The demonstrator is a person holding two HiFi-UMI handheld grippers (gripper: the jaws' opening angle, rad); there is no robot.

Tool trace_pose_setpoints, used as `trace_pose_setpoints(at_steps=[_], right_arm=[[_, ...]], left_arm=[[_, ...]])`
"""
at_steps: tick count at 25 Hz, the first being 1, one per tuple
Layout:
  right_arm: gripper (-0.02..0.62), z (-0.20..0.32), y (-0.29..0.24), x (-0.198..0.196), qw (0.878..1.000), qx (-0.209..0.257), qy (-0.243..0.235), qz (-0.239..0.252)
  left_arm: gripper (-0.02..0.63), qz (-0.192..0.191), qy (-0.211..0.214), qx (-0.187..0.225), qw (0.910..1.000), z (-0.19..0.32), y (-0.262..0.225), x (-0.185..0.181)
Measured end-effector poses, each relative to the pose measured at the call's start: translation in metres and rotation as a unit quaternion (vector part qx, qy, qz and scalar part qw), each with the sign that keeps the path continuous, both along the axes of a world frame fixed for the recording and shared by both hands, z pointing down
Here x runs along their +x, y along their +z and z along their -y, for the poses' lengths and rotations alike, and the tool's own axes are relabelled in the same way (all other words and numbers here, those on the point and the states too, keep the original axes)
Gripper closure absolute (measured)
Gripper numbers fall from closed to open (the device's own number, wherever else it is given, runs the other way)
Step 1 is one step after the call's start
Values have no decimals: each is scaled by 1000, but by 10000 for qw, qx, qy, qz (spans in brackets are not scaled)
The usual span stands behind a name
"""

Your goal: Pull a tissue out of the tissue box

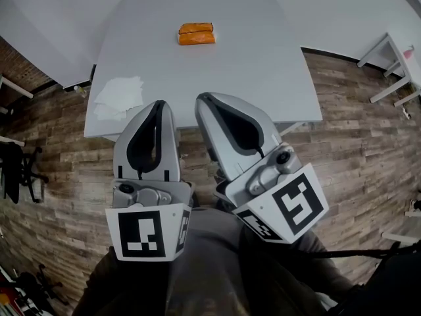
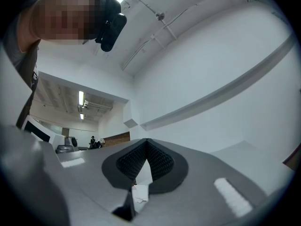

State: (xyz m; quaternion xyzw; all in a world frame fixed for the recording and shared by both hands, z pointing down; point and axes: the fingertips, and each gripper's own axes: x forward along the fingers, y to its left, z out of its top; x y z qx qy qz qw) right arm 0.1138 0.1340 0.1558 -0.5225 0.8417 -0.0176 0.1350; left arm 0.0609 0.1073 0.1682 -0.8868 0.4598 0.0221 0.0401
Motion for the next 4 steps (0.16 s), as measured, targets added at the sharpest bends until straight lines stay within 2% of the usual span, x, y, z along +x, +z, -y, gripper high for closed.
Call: trace_pose_setpoints(at_steps=[4], right_arm=[[594,-1,1,2,10000,-12,0,3]], left_arm=[[606,9,22,-8,10000,-2,1,3]])
